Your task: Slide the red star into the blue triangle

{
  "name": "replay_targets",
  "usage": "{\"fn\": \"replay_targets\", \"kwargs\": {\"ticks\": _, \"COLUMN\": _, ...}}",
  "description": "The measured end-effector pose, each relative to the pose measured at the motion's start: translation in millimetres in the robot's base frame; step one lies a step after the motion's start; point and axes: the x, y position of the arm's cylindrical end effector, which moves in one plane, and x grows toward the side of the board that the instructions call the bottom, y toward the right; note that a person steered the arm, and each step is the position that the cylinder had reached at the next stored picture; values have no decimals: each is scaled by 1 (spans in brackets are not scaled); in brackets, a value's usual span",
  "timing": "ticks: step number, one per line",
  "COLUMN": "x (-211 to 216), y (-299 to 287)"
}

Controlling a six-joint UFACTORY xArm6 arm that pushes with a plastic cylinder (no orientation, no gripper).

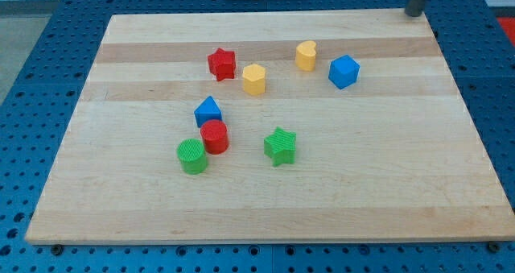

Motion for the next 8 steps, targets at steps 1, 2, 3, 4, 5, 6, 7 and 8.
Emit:
{"fn": "replay_targets", "kwargs": {"ticks": 1, "x": 15, "y": -54}}
{"fn": "replay_targets", "kwargs": {"ticks": 2, "x": 21, "y": -112}}
{"fn": "replay_targets", "kwargs": {"ticks": 3, "x": 22, "y": -175}}
{"fn": "replay_targets", "kwargs": {"ticks": 4, "x": 35, "y": -234}}
{"fn": "replay_targets", "kwargs": {"ticks": 5, "x": 55, "y": -281}}
{"fn": "replay_targets", "kwargs": {"ticks": 6, "x": 70, "y": -319}}
{"fn": "replay_targets", "kwargs": {"ticks": 7, "x": 87, "y": -326}}
{"fn": "replay_targets", "kwargs": {"ticks": 8, "x": 101, "y": -325}}
